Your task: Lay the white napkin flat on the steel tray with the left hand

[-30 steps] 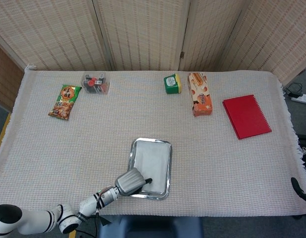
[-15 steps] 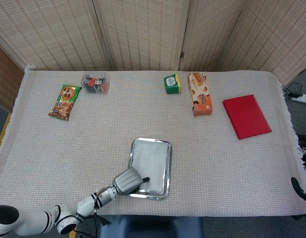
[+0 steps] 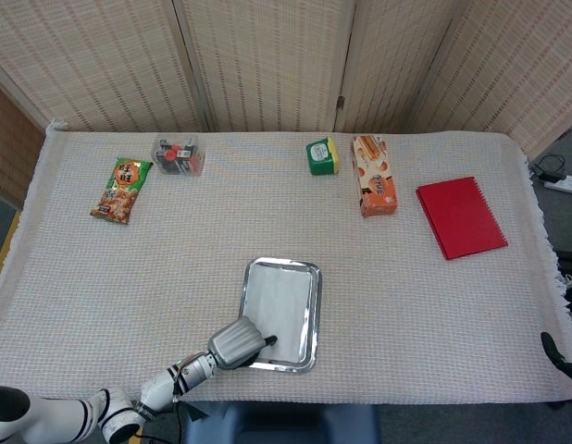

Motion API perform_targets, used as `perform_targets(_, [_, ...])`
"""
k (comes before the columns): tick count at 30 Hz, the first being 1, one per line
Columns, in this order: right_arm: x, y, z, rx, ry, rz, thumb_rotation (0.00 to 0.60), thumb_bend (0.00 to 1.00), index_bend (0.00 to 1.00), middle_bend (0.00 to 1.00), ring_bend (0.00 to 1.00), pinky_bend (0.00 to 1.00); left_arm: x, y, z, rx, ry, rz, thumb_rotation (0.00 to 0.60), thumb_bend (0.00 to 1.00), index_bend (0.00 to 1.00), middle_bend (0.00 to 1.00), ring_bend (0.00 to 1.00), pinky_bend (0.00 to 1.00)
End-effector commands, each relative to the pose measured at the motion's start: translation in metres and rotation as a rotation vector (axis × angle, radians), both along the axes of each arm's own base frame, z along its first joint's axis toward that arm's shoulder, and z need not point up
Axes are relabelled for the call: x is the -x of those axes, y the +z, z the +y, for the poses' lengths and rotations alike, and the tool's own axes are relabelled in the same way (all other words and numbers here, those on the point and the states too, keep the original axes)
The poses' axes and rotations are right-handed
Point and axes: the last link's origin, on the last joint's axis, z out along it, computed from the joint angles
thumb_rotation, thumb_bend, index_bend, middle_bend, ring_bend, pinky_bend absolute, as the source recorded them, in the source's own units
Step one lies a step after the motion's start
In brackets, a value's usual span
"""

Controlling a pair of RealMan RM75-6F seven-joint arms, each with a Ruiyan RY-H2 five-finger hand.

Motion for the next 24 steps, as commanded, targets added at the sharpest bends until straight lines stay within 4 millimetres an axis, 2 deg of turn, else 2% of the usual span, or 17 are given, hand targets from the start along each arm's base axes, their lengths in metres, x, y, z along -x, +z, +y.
perform_targets(1, [-0.0004, -0.0004, 0.0003, -0.003, 0.002, -0.001, 0.600, 0.34, 0.00, 0.00, 0.00, 0.00, -0.0015, -0.0015, 0.0002, 0.002, 0.002, -0.003, 0.435, 1.00, 0.42, 1.00, 1.00, 1.00])
perform_targets(18, [-0.0005, 0.0012, 0.0012, -0.002, 0.007, -0.007, 0.600, 0.34, 0.00, 0.00, 0.00, 0.00, -0.0070, -0.0098, 0.0004, 0.013, -0.005, -0.005, 0.435, 1.00, 0.41, 1.00, 1.00, 1.00])
perform_targets(24, [-0.0009, 0.0010, 0.0020, -0.007, 0.010, -0.008, 0.600, 0.34, 0.00, 0.00, 0.00, 0.00, -0.0105, -0.0071, 0.0046, -0.017, -0.015, -0.022, 0.438, 1.00, 0.35, 1.00, 1.00, 1.00])
